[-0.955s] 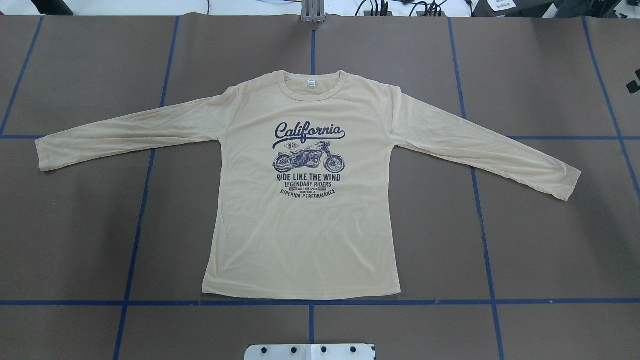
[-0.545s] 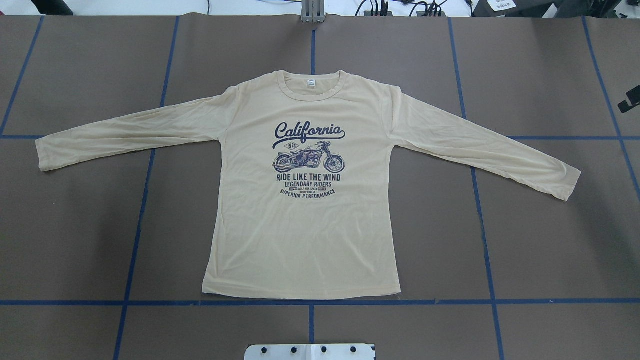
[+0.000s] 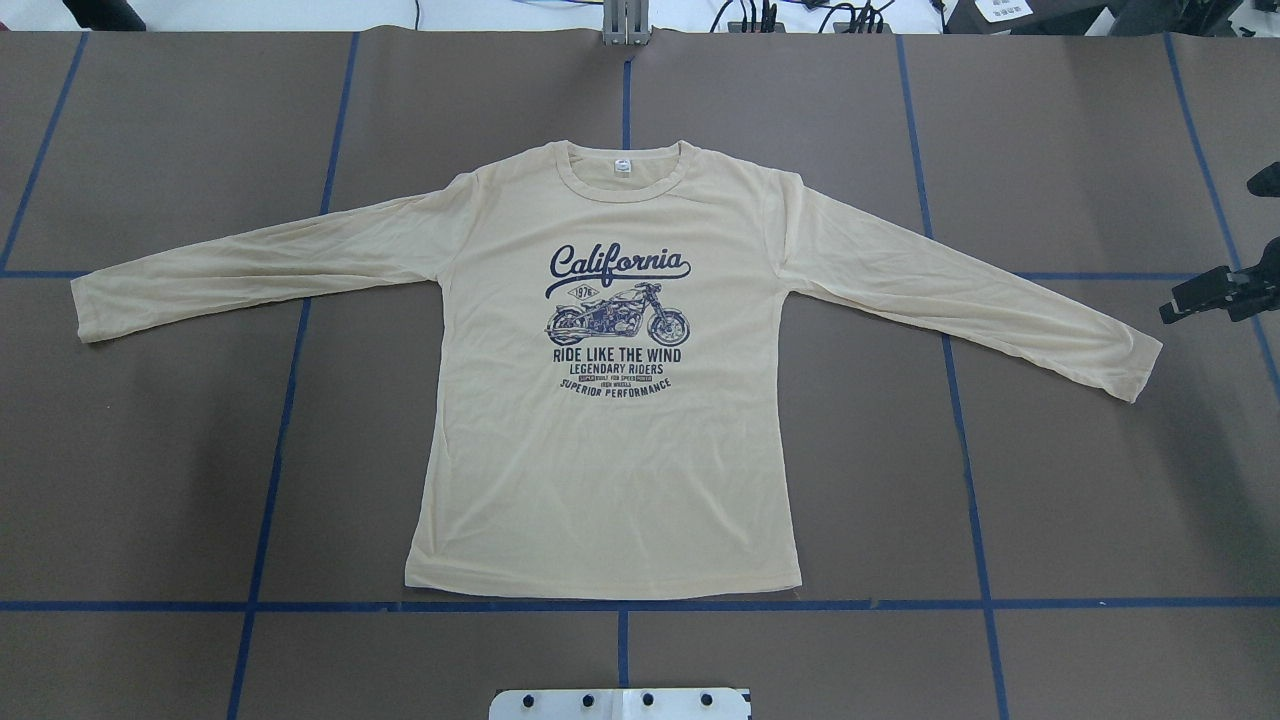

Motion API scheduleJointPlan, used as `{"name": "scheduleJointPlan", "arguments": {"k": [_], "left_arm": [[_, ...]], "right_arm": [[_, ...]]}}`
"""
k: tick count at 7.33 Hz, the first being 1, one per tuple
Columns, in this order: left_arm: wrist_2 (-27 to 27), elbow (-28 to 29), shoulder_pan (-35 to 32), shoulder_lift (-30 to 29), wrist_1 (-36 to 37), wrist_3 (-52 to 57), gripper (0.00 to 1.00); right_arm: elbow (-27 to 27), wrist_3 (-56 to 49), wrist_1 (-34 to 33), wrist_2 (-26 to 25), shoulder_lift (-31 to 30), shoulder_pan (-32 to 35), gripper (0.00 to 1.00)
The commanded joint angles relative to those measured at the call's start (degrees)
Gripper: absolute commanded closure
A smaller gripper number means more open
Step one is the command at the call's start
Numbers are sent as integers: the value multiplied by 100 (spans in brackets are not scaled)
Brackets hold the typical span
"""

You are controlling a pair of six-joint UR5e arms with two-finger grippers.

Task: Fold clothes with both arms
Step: 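Reach the right gripper to the cuff of the sleeve nearest it and grasp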

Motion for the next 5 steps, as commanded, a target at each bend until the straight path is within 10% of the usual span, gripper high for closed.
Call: {"name": "scheduleJointPlan", "arguments": {"k": [1,5], "left_arm": [[1,5,1,0,-2,3,0],[10,-13,1,-8,-2,-6,0]], "right_arm": [[-143,286,149,-13,30,-135,2],[-468,330,149,-13,223,-214,3]]}}
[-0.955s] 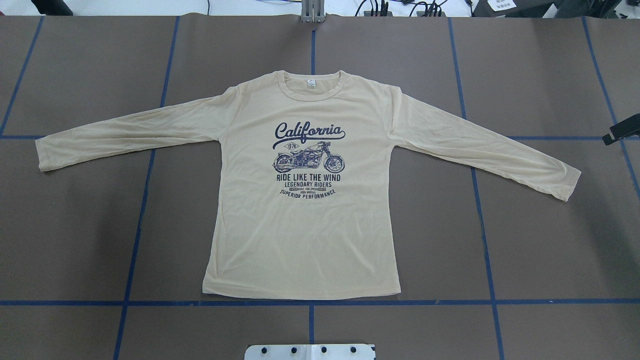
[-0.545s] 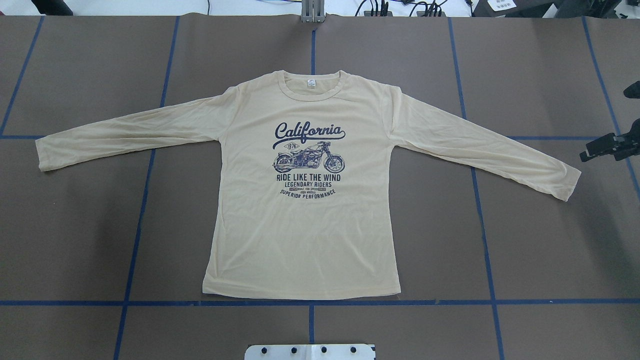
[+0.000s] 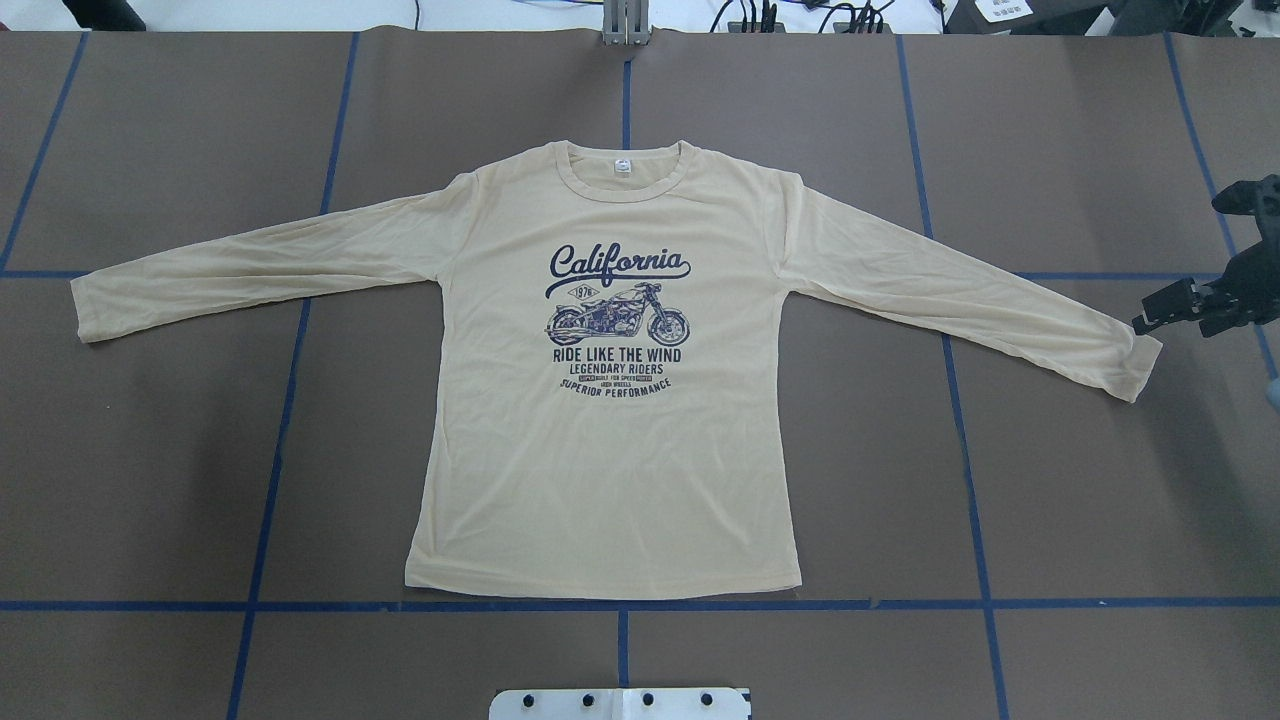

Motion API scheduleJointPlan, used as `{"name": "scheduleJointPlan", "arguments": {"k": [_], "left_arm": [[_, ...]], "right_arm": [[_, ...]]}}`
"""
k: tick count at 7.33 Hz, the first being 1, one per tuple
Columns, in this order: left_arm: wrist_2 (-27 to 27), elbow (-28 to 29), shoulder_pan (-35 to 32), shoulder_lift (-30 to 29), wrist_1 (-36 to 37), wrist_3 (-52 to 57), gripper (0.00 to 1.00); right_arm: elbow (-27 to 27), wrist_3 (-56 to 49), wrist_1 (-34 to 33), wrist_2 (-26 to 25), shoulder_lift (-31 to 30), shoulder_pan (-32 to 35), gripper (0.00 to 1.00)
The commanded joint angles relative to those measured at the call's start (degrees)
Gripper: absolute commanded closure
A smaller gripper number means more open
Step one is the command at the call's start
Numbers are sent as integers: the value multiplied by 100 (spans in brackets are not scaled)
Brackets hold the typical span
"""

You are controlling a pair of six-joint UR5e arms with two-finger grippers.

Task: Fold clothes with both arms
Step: 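Reach the right gripper to the cuff of the sleeve nearest it and grasp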

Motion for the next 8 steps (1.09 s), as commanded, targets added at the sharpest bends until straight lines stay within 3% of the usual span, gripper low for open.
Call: {"name": "scheduleJointPlan", "arguments": {"k": [1,3,5,6,8], "left_arm": [[-7,-27,0,5,0,-3,0],[-7,-36,0,-4,0,-3,0],[1,-36,0,-4,0,-3,0],[-7,-45,0,-4,0,-3,0],[-7,-45,0,-4,0,-3,0]], "right_arm": [[-72,13,-2,0,37,-22,4],[-142,56,-2,0,45,-92,11],[-178,118,-2,0,46,-197,11],[-178,127,-2,0,54,-197,17],[-169,442,7,17,54,-198,91]]}}
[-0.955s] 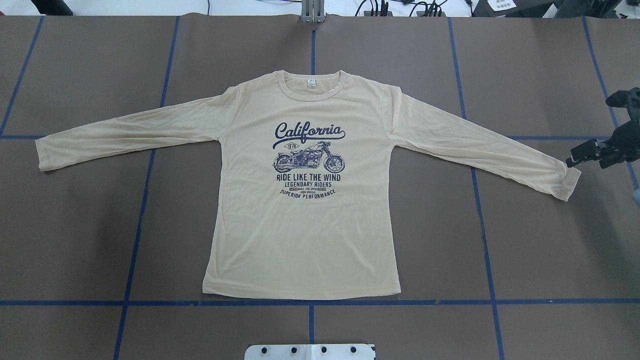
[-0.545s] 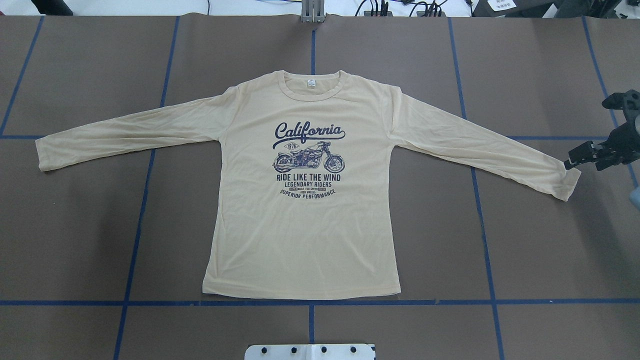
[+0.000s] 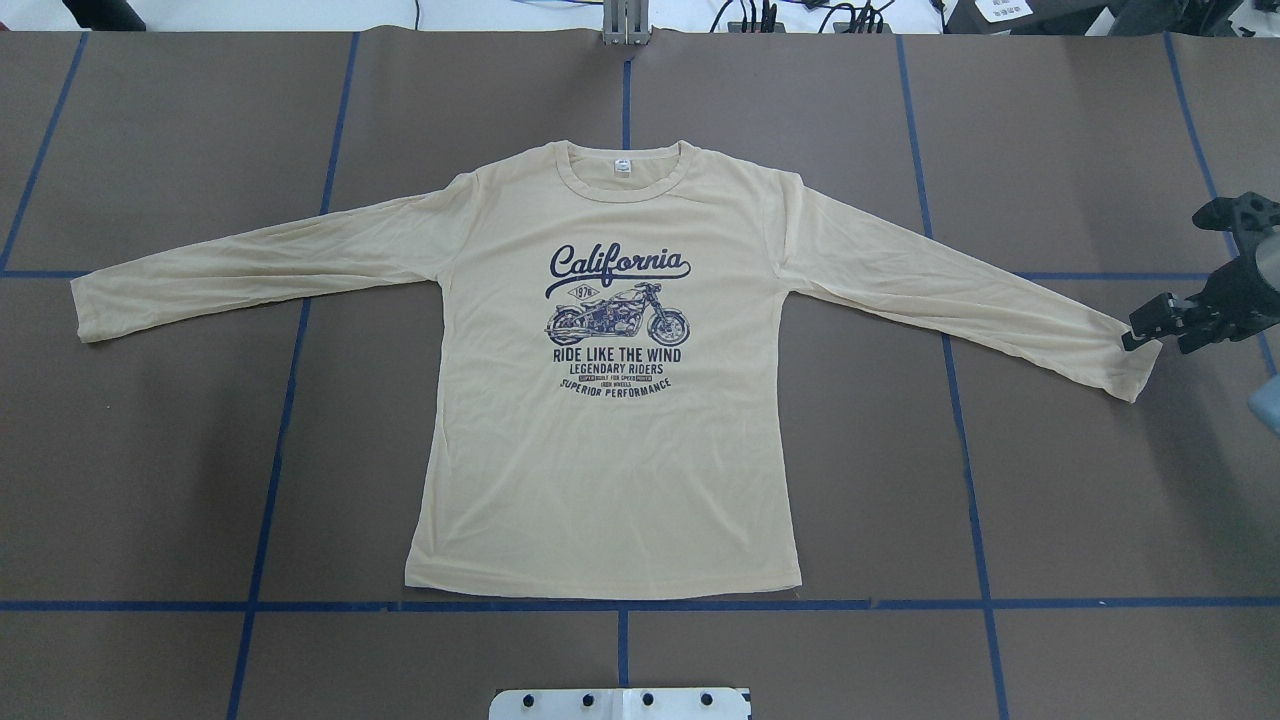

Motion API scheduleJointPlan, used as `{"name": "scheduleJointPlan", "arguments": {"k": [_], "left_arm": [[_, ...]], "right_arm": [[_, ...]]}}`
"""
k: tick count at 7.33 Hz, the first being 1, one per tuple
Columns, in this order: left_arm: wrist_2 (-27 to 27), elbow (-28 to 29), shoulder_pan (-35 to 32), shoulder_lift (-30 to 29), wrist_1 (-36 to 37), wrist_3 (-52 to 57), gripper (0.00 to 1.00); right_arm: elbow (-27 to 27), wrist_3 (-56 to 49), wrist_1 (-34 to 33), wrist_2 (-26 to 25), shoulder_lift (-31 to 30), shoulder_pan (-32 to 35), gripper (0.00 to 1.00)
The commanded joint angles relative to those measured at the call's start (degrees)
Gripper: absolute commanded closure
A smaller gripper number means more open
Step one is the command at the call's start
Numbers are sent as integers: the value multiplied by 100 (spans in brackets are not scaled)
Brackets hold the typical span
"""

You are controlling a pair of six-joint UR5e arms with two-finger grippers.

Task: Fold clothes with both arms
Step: 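Reach the right gripper to the cuff of the sleeve nearest it and grasp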

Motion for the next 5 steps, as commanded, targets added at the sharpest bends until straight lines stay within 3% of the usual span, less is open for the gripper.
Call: {"name": "scheduleJointPlan", "arguments": {"k": [1,4,5], "left_arm": [[-5,-2,0,0,0,0,0],[-5,-2,0,-9,0,0,0],[4,-2,0,-35,0,0,0]], "right_arm": [[17,181,7,23,13,-11,100],[69,190,-2,58,110,16,100],[348,251,-45,188,189,103,100]]}}
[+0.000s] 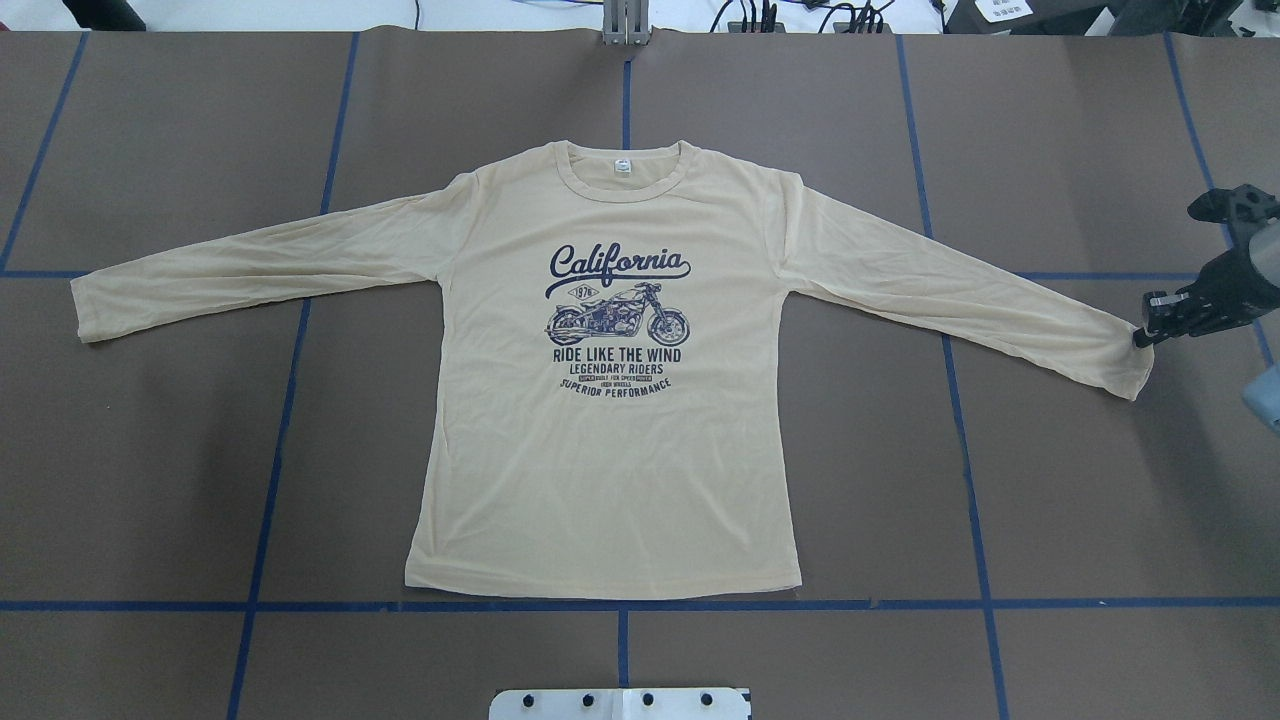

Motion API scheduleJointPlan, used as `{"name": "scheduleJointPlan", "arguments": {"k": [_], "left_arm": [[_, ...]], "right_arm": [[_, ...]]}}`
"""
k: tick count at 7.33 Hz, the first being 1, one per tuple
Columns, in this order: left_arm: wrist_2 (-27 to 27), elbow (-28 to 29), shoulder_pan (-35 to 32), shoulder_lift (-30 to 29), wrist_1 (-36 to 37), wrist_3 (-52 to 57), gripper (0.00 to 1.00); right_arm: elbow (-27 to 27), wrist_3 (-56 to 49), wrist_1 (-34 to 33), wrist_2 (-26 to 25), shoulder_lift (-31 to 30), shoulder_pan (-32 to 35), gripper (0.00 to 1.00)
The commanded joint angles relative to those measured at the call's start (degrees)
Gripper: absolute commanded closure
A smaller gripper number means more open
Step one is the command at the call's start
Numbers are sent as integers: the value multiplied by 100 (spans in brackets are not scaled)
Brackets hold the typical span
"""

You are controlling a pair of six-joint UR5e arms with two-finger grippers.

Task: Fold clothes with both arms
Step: 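Reach the right gripper to the cuff of the sleeve nearest it and grasp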

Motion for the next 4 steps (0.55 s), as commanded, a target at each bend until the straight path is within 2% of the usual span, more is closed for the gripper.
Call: {"name": "scheduleJointPlan", "arguments": {"k": [1,3,4], "left_arm": [[16,0,0,-31,-9,26,0],[16,-9,18,-57,-44,35,0],[16,26,26,-57,-218,18,0]], "right_arm": [[492,244,-53,122,208,76,100],[678,1783,-54,96,1074,-159,100],[661,2715,-62,-87,1645,-640,100]]}}
